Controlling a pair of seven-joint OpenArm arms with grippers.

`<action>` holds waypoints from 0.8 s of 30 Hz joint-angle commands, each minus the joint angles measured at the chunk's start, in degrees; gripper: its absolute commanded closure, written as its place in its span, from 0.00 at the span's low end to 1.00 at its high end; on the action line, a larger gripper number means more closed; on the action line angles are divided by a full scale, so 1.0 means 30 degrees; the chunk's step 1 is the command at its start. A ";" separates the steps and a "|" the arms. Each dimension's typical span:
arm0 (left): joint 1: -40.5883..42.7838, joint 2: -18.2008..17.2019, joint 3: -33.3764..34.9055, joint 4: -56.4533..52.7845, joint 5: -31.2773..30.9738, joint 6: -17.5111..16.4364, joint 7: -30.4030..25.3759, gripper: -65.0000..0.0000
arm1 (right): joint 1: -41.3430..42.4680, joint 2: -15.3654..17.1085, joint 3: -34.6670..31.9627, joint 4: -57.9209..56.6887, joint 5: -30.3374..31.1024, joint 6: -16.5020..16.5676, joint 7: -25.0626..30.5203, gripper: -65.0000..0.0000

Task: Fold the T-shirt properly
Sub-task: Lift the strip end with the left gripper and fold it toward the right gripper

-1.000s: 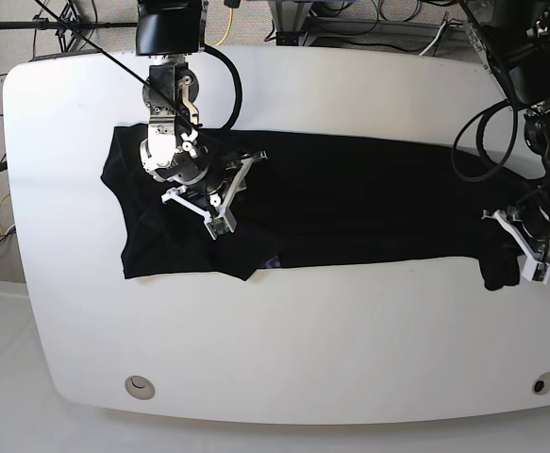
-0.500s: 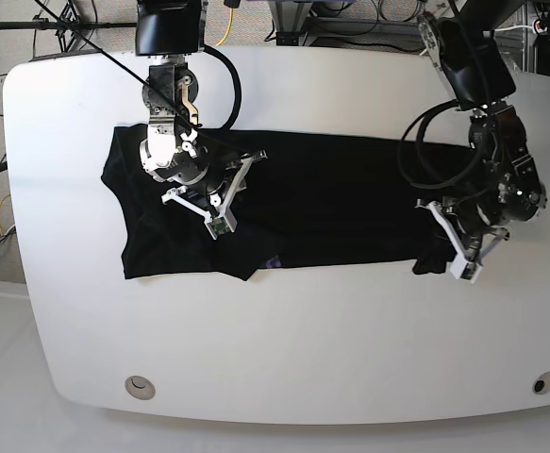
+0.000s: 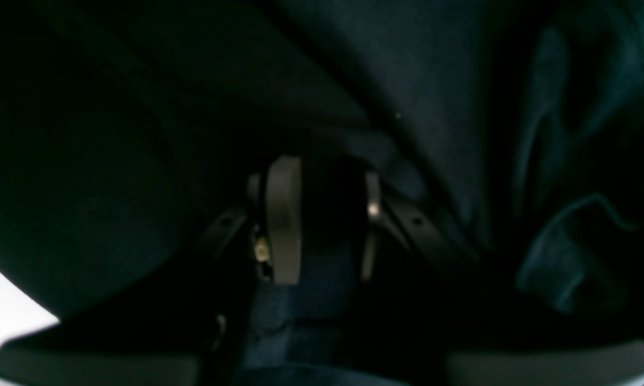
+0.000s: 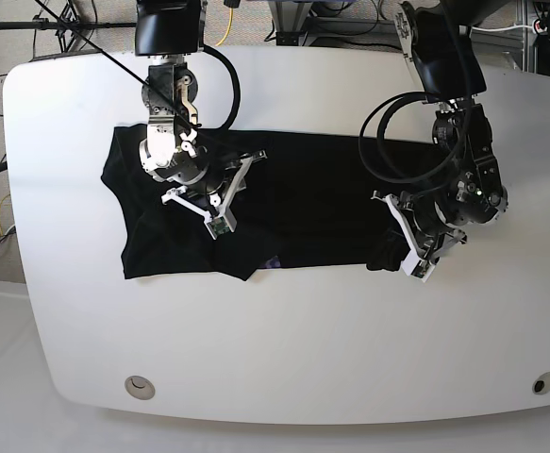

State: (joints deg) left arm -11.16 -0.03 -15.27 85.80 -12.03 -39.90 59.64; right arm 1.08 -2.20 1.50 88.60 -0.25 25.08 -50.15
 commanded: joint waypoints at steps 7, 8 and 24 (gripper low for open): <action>0.0264 0.0659 0.1026 0.2079 -0.0340 -0.0033 -0.0187 0.98 | 0.0132 -0.0010 -0.0050 0.0023 -0.0198 -0.0048 -0.0355 0.77; 0.0338 0.0695 0.1102 0.2212 -0.0330 -0.0033 -0.0206 0.98 | 0.0123 -0.0013 -0.0054 0.0026 -0.0198 -0.0046 -0.0358 0.77; 0.0662 0.1723 0.1067 0.2578 0.0083 -0.0033 -0.0293 0.99 | 0.0061 -0.0022 -0.0123 0.0098 -0.0183 -0.0110 -0.0280 0.76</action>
State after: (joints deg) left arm -7.79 4.34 -12.38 92.64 -11.11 -39.90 60.07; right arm 1.06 -2.22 1.43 88.44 -0.21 25.04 -49.74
